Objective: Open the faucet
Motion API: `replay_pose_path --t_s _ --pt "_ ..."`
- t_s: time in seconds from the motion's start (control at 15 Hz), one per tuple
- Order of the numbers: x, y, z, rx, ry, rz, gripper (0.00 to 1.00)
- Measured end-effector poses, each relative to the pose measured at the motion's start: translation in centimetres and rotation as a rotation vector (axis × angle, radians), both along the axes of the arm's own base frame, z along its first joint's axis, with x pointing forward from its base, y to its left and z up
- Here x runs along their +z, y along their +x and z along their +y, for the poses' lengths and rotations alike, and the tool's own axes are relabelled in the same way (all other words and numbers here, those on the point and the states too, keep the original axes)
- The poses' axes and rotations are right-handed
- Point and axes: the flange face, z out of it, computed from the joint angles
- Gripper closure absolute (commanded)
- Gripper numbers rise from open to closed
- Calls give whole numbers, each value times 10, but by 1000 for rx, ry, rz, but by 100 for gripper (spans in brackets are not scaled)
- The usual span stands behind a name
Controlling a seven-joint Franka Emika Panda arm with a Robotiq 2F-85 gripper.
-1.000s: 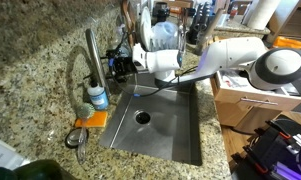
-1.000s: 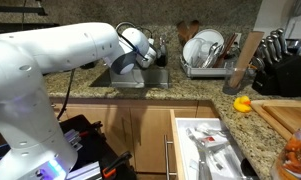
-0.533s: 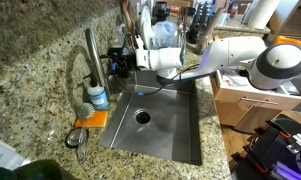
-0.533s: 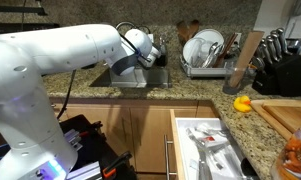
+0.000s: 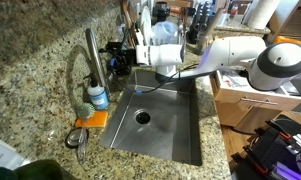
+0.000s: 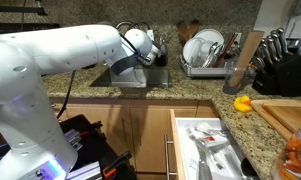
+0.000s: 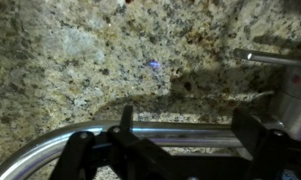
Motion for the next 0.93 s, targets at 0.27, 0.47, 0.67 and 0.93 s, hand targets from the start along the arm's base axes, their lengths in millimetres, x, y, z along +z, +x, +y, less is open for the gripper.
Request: replay_pose_path --t_s 0.27,0.47,0.67,0.93 --pt "39 27 -31 -99 52 -61 0" --pt "86 53 -78 -215 87 -157 0" --pt "111 66 -114 -298 103 -211 0" --pt "107 67 -110 -303 152 -149 0"
